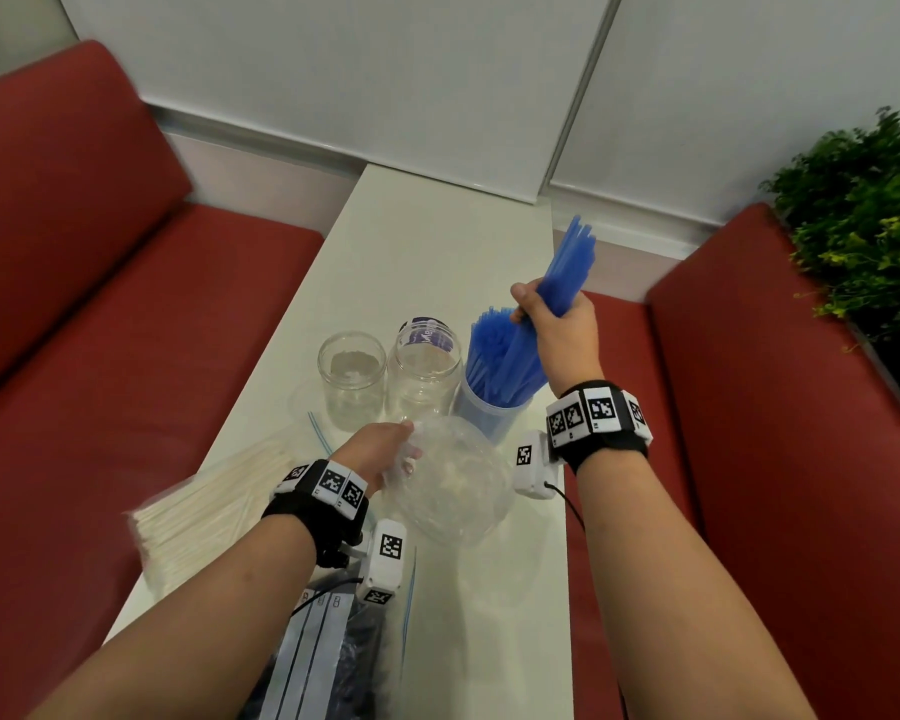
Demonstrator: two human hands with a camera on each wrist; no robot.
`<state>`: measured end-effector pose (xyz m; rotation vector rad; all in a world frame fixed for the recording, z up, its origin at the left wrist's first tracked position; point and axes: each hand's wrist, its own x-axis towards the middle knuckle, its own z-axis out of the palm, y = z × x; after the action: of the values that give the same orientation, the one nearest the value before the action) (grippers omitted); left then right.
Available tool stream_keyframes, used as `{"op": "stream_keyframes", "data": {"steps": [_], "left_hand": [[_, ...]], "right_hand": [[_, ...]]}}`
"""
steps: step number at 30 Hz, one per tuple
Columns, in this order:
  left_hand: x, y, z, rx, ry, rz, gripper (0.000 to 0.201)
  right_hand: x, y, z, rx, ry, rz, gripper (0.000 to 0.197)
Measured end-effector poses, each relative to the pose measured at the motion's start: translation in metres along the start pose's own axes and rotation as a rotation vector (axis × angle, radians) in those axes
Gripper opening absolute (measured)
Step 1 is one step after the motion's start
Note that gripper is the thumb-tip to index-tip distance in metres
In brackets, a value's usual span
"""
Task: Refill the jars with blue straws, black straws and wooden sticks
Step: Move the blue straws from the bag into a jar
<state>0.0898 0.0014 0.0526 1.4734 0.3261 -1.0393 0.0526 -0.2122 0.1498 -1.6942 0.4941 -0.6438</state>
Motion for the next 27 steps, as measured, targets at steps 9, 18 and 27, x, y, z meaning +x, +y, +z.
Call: {"op": "stream_keyframes", "data": {"steps": [9,18,27], "left_hand": [[0.011,-0.003,-0.005,0.003,-0.007,-0.01,0.026],[0.012,0.004,-0.006,0.048,0.026,-0.007,0.027],[0.011,0.002,-0.005,0.012,0.021,0.003,0.031]], "right_hand": [[-0.013,0.03,0.013,0.048,0.03,0.058,0.02],[-0.008,0.015,0.013,-0.147,0.214,-0.264,0.036],[-0.026,0.064,0.029,-1.282,-0.255,-0.12,0.082]]}}
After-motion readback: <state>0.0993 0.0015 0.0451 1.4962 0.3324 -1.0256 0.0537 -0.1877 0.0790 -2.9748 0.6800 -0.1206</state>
